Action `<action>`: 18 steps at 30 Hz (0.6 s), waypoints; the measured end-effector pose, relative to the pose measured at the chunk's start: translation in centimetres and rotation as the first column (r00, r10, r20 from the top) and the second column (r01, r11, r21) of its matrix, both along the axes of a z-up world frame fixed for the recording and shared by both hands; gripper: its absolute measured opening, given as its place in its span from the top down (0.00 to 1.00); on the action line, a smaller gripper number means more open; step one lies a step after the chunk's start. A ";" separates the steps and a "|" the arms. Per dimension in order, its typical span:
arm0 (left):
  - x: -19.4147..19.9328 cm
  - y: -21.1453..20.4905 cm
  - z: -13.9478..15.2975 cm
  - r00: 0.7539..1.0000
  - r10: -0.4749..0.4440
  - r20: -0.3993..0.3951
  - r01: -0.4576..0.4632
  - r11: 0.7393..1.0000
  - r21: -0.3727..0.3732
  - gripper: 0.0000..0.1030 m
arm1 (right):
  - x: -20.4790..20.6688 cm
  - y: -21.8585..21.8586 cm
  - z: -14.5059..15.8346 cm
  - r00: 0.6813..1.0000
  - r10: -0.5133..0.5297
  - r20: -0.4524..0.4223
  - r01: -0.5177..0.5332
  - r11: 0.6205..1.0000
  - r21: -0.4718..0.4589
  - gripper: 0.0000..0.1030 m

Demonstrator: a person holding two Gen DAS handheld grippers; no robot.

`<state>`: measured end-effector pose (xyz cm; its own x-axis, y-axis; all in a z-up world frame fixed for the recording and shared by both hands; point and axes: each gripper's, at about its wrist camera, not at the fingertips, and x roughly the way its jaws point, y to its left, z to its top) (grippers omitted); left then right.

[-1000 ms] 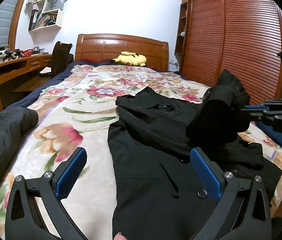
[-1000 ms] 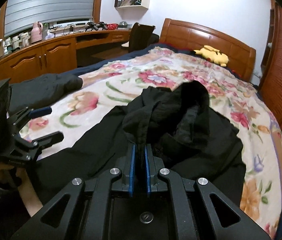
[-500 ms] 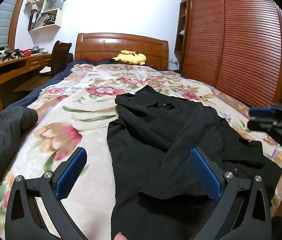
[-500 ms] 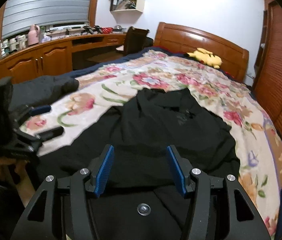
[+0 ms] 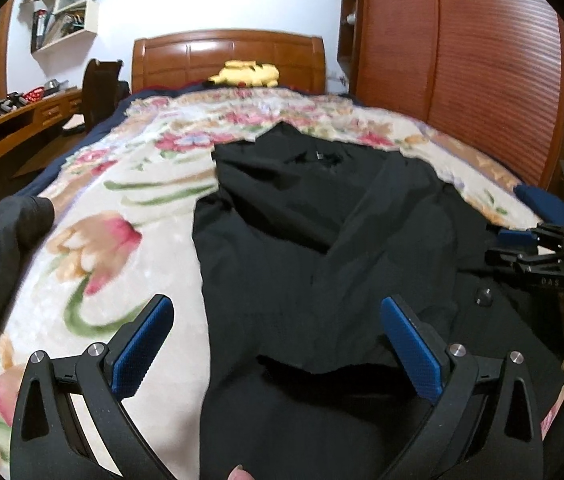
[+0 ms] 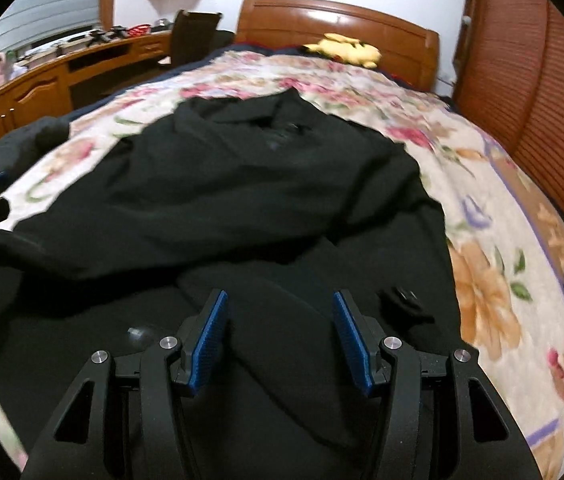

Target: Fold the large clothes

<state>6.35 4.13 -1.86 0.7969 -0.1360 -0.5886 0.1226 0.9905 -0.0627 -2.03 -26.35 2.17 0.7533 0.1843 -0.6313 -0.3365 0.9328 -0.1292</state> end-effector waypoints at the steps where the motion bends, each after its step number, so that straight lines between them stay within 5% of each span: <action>1: 0.1 -0.1 -0.2 1.000 -0.003 -0.011 0.003 1.000 0.005 0.00 | 0.3 0.0 -0.4 1.000 -0.008 -0.007 0.008 1.000 0.001 0.45; 18: 0.6 -1.3 -2.5 0.987 -0.058 -0.151 0.060 0.998 0.012 0.00 | 1.2 1.7 -2.5 0.999 -0.010 -0.036 0.011 0.999 0.046 0.45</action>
